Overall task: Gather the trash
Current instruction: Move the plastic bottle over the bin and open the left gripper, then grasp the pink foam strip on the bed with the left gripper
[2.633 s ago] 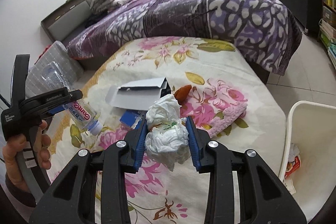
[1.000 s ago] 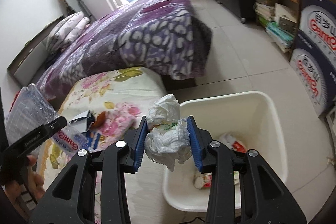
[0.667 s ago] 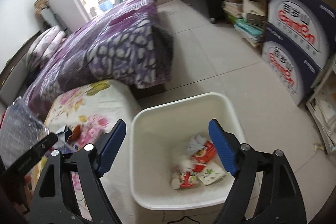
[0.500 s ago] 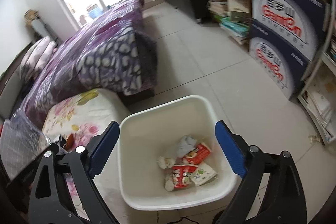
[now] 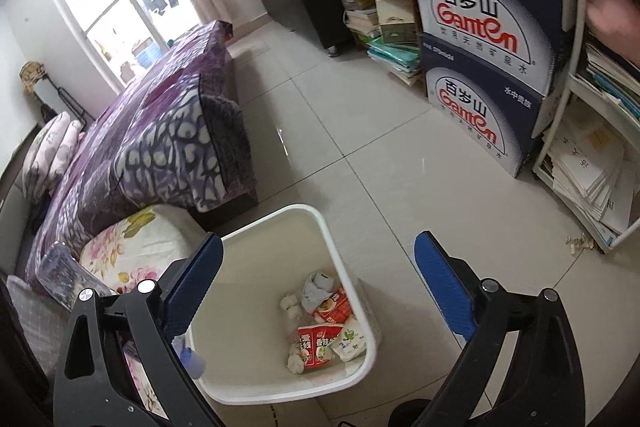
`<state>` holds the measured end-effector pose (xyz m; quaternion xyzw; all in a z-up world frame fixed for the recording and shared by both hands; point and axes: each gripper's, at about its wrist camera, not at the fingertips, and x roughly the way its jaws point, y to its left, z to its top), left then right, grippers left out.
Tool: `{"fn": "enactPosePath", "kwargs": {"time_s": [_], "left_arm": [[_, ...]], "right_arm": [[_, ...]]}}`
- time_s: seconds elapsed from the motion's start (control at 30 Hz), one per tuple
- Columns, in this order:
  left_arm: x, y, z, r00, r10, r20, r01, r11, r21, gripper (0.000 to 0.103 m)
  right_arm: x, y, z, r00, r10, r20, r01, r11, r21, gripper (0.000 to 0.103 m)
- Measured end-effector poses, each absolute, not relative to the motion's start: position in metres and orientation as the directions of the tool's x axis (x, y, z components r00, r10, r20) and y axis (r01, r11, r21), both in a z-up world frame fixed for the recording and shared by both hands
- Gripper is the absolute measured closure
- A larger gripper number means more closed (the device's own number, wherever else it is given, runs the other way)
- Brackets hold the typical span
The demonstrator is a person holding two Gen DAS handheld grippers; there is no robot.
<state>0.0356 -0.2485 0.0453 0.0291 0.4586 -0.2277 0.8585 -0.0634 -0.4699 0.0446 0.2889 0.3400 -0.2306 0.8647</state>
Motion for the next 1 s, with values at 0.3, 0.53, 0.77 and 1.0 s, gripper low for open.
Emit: {"fn": "enactPosePath", "kwargs": {"time_s": [0.3,0.53,0.77,1.0], "left_arm": [[0.022,-0.270,0.046,0.430,-0.461,-0.777,0.528,0.826,-0.198,0.027],[0.026,-0.263,0.044,0.442,-0.424,-0.791,0.513,0.843,-0.165,0.025],[0.044,-0.236,0.034,0.450,-0.350,-0.822,0.458,0.880,-0.124,0.025],[0.077,-0.198,0.016,0.468,-0.228,-0.854,0.371,0.927,-0.044,0.025]], "right_arm": [[-0.071,-0.481,0.047,0.679,-0.208,-0.704,0.613,0.688,0.388,0.010],[-0.063,-0.474,0.046,0.679,-0.191,-0.709,0.610,0.684,0.400,0.010],[-0.043,-0.454,0.045,0.678,-0.150,-0.720,0.581,0.710,0.399,0.008],[-0.018,-0.422,0.040,0.661,-0.111,-0.742,0.541,0.756,0.369,0.008]]}}
